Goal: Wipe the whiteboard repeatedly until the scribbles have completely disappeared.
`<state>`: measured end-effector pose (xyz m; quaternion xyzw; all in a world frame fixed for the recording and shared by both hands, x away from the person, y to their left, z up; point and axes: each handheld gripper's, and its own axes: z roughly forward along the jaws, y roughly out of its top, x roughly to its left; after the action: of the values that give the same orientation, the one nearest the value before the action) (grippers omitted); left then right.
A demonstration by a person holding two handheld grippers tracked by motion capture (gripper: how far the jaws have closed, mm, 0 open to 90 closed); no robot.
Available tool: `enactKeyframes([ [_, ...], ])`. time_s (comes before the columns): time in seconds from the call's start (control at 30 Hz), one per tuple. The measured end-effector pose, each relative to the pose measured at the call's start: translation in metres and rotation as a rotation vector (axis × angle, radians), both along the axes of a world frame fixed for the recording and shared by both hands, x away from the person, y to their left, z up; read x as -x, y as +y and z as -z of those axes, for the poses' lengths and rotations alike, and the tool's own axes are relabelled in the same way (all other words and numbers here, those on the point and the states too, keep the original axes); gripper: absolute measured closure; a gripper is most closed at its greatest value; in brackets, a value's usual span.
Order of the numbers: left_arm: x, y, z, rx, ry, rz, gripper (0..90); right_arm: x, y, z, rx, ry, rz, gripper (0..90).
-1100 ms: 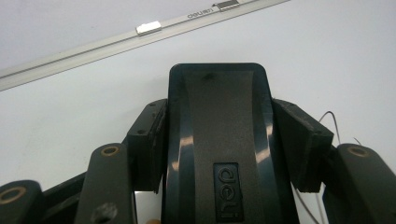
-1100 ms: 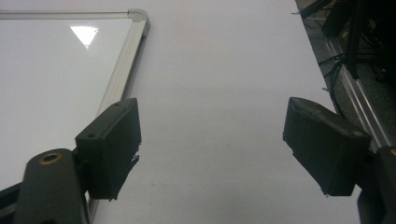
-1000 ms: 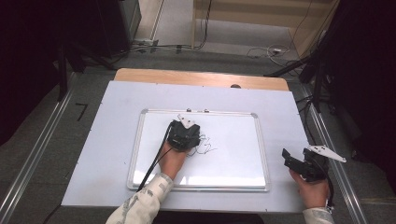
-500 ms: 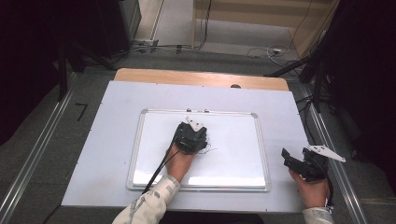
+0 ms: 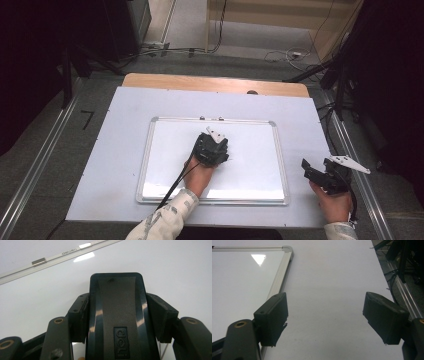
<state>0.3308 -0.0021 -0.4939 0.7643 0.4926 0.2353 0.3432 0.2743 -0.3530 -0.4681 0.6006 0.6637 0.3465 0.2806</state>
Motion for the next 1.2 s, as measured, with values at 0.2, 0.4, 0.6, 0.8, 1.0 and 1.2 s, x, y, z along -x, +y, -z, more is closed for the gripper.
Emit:
enactKeyframes([
  [0.2, 0.003, -0.01, 0.0, -0.003, -0.003, 0.008, 41.0, 0.0, 0.0, 0.0, -0.001, 0.001, -0.001, 19.2],
  [0.4, 0.005, -0.018, 0.0, -0.007, -0.001, 0.019, 41.0, 0.0, 0.0, 0.0, -0.003, -0.001, -0.001, 19.2],
  [0.6, 0.007, -0.026, 0.0, -0.007, -0.001, 0.032, 41.0, 0.0, -0.001, 0.0, -0.004, 0.0, 0.001, 19.2],
  [0.8, 0.009, -0.033, 0.0, -0.014, 0.001, 0.051, 40.9, 0.0, 0.0, 0.0, -0.005, 0.0, -0.001, 19.3],
  [1.0, 0.01, -0.034, 0.001, -0.016, -0.009, 0.054, 40.9, 0.001, -0.001, -0.001, -0.003, 0.0, 0.001, 19.3],
  [1.2, 0.008, -0.031, 0.0, -0.019, -0.009, 0.057, 40.9, 0.002, -0.004, 0.0, -0.003, 0.002, 0.008, 19.3],
])
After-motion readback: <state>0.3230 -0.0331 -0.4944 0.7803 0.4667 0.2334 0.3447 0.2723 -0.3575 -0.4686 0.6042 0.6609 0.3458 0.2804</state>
